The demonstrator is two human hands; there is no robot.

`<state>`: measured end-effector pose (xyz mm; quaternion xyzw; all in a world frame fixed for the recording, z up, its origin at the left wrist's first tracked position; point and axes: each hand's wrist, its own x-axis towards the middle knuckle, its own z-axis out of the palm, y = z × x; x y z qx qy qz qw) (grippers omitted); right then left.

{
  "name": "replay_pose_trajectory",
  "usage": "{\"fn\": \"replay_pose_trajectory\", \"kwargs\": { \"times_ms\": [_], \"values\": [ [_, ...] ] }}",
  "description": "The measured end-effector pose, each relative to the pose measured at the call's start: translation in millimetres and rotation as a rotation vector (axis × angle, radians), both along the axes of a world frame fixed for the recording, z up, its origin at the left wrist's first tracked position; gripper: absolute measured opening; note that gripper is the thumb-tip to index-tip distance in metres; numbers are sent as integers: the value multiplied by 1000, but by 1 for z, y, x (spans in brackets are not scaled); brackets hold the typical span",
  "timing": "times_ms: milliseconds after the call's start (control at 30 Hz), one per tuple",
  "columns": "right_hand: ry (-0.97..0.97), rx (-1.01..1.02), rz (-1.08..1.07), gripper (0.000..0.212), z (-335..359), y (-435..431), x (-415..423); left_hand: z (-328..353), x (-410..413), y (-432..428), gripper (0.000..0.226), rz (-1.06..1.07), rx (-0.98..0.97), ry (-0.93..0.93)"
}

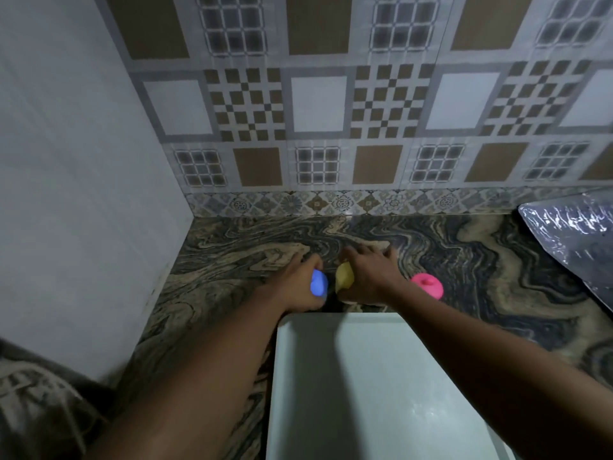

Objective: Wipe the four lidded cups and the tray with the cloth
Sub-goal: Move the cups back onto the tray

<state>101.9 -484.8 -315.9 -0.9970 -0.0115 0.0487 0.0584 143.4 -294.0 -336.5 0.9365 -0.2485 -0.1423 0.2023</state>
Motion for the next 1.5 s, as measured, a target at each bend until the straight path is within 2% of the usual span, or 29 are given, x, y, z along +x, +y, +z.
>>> {"fn": "replay_pose_trajectory", "kwargs": {
  "times_ms": [233,633,767,833,933,1033,1100,1200,1333,1400,1500],
  "values": [
    [70,85,29,84,-3,5,-30,12,-21,10,64,-54,66,130],
    [180,111,9,81,-39,13,-56,-20,-39,8,87,-152,209,140],
    [224,72,33,89,-31,9,-53,-18,-33,4,95,-179,256,173],
    [303,82,31,95,-16,-2,-50,-13,-26,4,108,-204,263,222],
    [398,200,-3,81,10,-34,-37,8,-11,-2,125,-227,235,260],
    [276,214,-65,57,31,-68,-24,28,11,-20,111,-169,172,260],
    [193,198,-132,48,36,-87,-18,32,22,-38,97,-123,130,208],
    [174,153,-247,61,23,-111,-17,24,24,-68,88,-108,127,110],
    [194,84,-384,71,-7,-121,-29,-5,16,-104,107,-190,109,56],
    [206,103,-408,84,-19,-123,-34,-21,14,-119,114,-236,89,62],
    [231,148,-400,99,-28,-128,-36,-36,10,-137,109,-262,98,59]
  ]
}}
